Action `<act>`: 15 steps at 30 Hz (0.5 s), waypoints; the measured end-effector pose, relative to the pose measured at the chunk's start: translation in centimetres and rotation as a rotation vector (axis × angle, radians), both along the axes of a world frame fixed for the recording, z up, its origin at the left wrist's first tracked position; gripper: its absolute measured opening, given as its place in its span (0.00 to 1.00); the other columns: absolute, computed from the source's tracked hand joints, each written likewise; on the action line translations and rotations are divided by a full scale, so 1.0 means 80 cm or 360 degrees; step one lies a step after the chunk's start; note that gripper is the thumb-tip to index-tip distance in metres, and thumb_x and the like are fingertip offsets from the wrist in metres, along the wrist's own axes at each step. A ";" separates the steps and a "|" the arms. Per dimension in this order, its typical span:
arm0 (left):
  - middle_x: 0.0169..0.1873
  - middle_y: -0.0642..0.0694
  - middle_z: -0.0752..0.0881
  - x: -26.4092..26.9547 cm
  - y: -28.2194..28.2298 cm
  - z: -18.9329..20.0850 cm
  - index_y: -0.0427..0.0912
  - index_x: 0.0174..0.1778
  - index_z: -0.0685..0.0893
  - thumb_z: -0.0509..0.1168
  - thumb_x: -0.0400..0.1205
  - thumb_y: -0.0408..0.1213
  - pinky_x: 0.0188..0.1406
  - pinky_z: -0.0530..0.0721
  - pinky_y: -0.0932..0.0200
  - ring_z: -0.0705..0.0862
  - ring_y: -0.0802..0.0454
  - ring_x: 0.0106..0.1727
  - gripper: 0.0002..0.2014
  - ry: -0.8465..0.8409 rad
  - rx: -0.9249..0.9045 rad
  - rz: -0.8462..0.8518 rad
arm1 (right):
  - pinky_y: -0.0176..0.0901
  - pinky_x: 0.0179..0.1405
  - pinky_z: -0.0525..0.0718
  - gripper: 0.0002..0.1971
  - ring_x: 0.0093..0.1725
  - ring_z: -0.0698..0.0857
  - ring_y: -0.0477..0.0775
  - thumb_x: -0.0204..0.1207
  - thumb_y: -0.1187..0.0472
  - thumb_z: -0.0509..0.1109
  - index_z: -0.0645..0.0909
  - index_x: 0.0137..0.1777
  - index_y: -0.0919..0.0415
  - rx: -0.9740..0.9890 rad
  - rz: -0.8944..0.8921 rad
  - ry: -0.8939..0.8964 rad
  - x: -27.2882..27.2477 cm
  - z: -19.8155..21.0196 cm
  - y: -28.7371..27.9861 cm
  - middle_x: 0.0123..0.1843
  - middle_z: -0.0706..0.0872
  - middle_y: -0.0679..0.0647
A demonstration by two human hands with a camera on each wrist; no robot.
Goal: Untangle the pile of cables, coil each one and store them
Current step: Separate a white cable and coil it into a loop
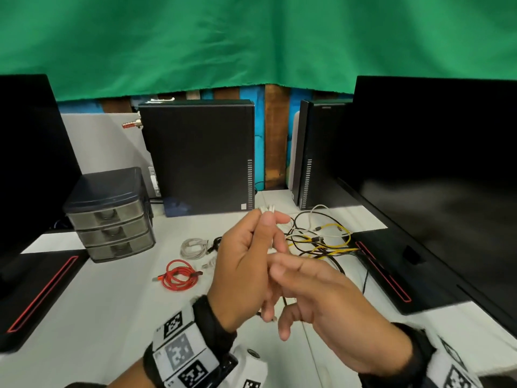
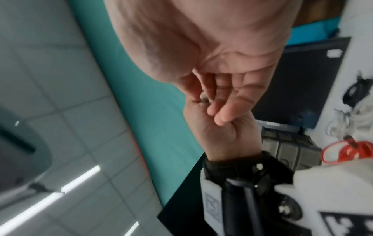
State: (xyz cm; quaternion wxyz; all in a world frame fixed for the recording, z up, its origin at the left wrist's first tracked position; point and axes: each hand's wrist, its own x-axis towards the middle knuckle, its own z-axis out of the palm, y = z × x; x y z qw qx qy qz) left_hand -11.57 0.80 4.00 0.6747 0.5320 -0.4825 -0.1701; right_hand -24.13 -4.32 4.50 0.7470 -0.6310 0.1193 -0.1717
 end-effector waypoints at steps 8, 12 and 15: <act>0.17 0.50 0.67 0.013 -0.008 -0.005 0.33 0.34 0.85 0.55 0.90 0.48 0.28 0.66 0.58 0.66 0.56 0.22 0.26 0.0498 0.0152 0.0005 | 0.29 0.31 0.73 0.03 0.37 0.83 0.45 0.77 0.56 0.78 0.87 0.46 0.46 -0.0974 -0.0802 -0.0080 0.010 -0.024 -0.025 0.42 0.88 0.46; 0.17 0.46 0.62 0.020 -0.007 0.004 0.31 0.33 0.82 0.54 0.90 0.46 0.37 0.76 0.57 0.63 0.56 0.17 0.26 0.0716 0.0281 -0.0199 | 0.37 0.26 0.79 0.05 0.38 0.90 0.54 0.78 0.57 0.77 0.87 0.51 0.47 -0.0774 -0.0674 -0.0102 0.010 -0.025 -0.044 0.53 0.91 0.48; 0.16 0.46 0.59 0.030 -0.007 0.005 0.36 0.28 0.81 0.55 0.88 0.47 0.33 0.79 0.60 0.58 0.54 0.17 0.26 0.0871 0.0348 -0.0449 | 0.44 0.20 0.79 0.10 0.33 0.90 0.56 0.77 0.62 0.76 0.83 0.57 0.54 -0.0608 -0.0640 -0.0108 0.011 -0.019 -0.048 0.50 0.92 0.54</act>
